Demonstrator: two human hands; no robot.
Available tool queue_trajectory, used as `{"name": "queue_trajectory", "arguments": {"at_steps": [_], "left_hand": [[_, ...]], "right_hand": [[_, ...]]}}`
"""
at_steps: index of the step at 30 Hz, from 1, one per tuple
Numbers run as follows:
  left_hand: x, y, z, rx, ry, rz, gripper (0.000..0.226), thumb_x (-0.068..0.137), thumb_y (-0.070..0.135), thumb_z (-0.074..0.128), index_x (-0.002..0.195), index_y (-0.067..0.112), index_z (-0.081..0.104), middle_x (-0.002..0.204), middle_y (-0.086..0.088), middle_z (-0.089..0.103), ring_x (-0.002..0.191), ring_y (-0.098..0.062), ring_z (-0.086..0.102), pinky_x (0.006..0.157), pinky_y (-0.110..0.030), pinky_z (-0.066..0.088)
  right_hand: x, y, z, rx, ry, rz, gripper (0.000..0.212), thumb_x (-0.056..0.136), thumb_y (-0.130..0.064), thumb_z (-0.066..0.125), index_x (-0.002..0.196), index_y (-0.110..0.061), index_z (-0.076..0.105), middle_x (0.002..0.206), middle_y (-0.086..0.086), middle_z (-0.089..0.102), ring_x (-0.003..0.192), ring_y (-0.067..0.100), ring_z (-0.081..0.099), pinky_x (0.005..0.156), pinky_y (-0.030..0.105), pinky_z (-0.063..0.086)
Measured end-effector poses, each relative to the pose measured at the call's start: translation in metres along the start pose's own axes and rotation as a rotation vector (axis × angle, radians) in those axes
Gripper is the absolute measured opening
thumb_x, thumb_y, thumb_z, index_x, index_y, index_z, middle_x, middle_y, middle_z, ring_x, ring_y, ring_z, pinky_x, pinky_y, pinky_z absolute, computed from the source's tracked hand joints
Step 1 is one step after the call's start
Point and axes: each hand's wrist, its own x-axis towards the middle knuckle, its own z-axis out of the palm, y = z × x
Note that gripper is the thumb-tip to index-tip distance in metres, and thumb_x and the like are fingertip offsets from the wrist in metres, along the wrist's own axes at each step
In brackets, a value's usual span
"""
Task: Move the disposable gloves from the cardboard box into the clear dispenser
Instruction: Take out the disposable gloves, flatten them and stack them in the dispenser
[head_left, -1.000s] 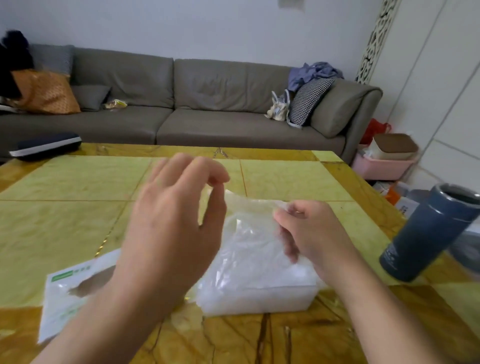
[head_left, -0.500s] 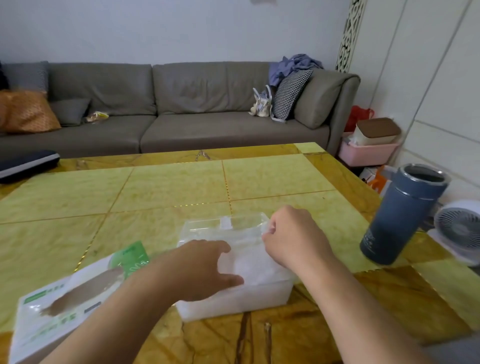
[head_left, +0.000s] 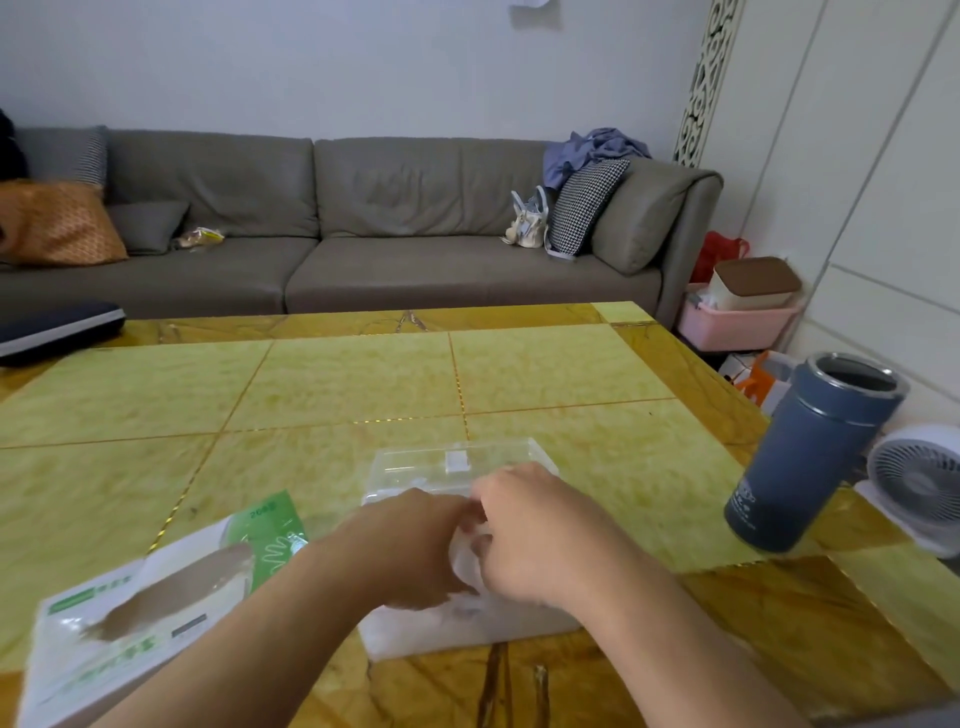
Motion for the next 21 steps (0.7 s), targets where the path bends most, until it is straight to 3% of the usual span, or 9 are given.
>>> {"name": "queue_trajectory", "arguments": {"at_steps": [3,7,10,12,14,16,18,21], "left_hand": [[-0.002,-0.008,0.0,-0.03,-0.019,0.012,0.062,0.089,0.044,0.076,0.143,0.042,0.045,0.12,0.013,0.064,0.105,-0.014,0.062,0.088,-0.036,0.056],[-0.005,-0.014,-0.01,-0.018,-0.093,0.1,0.07,0.093,0.009,0.066,0.151,0.041,0.043,0.115,0.021,0.06,0.106,-0.006,0.062,0.093,-0.03,0.056],[-0.018,-0.023,-0.027,-0.015,-0.155,0.097,0.077,0.087,0.016,0.079,0.148,0.046,0.044,0.123,0.024,0.059,0.11,0.0,0.059,0.099,-0.029,0.054],[-0.03,-0.02,-0.04,-0.047,-0.086,0.086,0.067,0.089,0.016,0.077,0.142,0.047,0.05,0.122,0.026,0.059,0.108,0.006,0.056,0.1,-0.024,0.052],[-0.036,-0.005,-0.045,-0.107,0.091,0.105,0.051,0.095,0.01,0.063,0.133,0.043,0.058,0.117,0.024,0.06,0.105,0.005,0.057,0.095,-0.019,0.051],[-0.031,0.017,-0.037,-0.119,0.228,0.081,0.036,0.095,0.011,0.053,0.121,0.032,0.064,0.114,0.014,0.062,0.102,-0.006,0.06,0.089,-0.027,0.055],[-0.024,0.033,-0.022,-0.099,0.185,-0.002,0.023,0.094,0.015,0.053,0.113,0.021,0.065,0.11,0.003,0.064,0.096,-0.017,0.064,0.081,-0.035,0.059],[-0.014,0.03,-0.003,-0.063,-0.005,-0.104,0.024,0.095,0.033,0.064,0.115,0.021,0.062,0.115,0.002,0.066,0.102,-0.019,0.066,0.079,-0.033,0.055]], "right_hand": [[0.008,0.012,0.005,-0.087,-0.175,0.088,0.034,0.089,-0.032,0.076,0.117,-0.015,0.071,0.107,0.002,0.068,0.085,0.021,0.068,0.071,0.036,0.06],[0.019,0.014,0.007,-0.138,-0.276,0.137,0.056,0.083,-0.031,0.083,0.135,-0.02,0.065,0.126,0.001,0.065,0.098,0.021,0.067,0.078,0.033,0.057],[0.023,0.007,0.006,-0.216,-0.326,0.141,0.038,0.084,-0.04,0.084,0.112,-0.02,0.068,0.105,-0.002,0.061,0.083,0.018,0.061,0.074,0.034,0.051],[0.027,0.003,0.005,-0.268,-0.365,0.149,0.03,0.089,-0.039,0.08,0.095,-0.019,0.06,0.09,-0.004,0.053,0.068,0.014,0.051,0.074,0.036,0.049],[0.029,0.001,0.004,-0.28,-0.388,0.129,0.034,0.09,-0.039,0.078,0.112,-0.018,0.063,0.087,-0.004,0.055,0.07,0.016,0.052,0.075,0.037,0.047],[0.03,-0.002,0.001,-0.303,-0.427,0.107,0.044,0.091,-0.04,0.076,0.129,-0.021,0.062,0.093,-0.005,0.059,0.084,0.022,0.058,0.079,0.038,0.046],[0.032,-0.002,0.004,-0.325,-0.456,0.111,0.027,0.094,-0.039,0.071,0.116,-0.024,0.064,0.097,-0.004,0.06,0.094,0.025,0.059,0.081,0.038,0.047],[0.03,0.0,0.011,-0.337,-0.357,0.142,0.018,0.091,-0.038,0.072,0.097,-0.028,0.058,0.088,-0.004,0.055,0.084,0.023,0.055,0.076,0.034,0.045]]}}
